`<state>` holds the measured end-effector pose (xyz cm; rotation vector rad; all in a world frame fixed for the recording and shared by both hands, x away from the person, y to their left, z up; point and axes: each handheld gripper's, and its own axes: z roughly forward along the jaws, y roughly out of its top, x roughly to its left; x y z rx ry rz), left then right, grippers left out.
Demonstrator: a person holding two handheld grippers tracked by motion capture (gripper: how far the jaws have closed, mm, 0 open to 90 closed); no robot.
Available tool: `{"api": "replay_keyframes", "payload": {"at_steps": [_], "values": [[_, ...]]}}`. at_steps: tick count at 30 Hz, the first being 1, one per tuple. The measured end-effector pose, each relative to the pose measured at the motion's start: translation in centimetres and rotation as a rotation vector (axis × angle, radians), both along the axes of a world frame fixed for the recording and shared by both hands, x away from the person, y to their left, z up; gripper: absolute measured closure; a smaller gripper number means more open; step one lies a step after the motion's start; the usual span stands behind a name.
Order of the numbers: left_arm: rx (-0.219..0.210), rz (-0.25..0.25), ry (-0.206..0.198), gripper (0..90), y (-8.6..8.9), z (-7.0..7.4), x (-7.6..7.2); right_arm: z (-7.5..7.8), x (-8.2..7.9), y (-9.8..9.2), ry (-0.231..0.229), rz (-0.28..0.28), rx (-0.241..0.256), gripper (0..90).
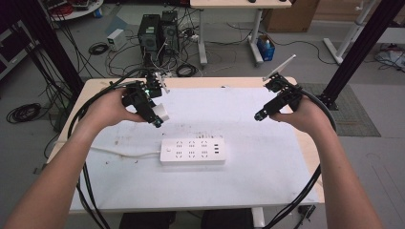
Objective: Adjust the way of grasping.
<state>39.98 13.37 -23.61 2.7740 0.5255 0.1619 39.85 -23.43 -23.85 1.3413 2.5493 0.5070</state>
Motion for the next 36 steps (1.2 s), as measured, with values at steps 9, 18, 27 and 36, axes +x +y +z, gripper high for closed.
{"api": "replay_keyframes", "payload": {"at_steps": [9, 18, 27, 36], "values": [[-0.137, -0.138, -0.089, 42.4, -1.9, 0.1, -0.6, -0.2, 0.0, 0.2, 0.048, -0.055, 0.090, 12.1], [-0.189, -0.211, -0.118, 42.4, -3.7, -1.2, -0.6, -0.1, 0.0, 1.0, 0.102, -0.086, 0.312, 12.1], [-0.239, -0.264, -0.173, 42.5, -6.0, -1.4, -1.2, -0.4, 0.1, 2.8, 0.158, -0.069, 0.389, 12.2], [-0.321, -0.308, -0.220, 42.6, -7.5, -2.1, -1.4, -0.5, -0.1, 4.6, 0.204, -0.037, 0.475, 12.2]]}}
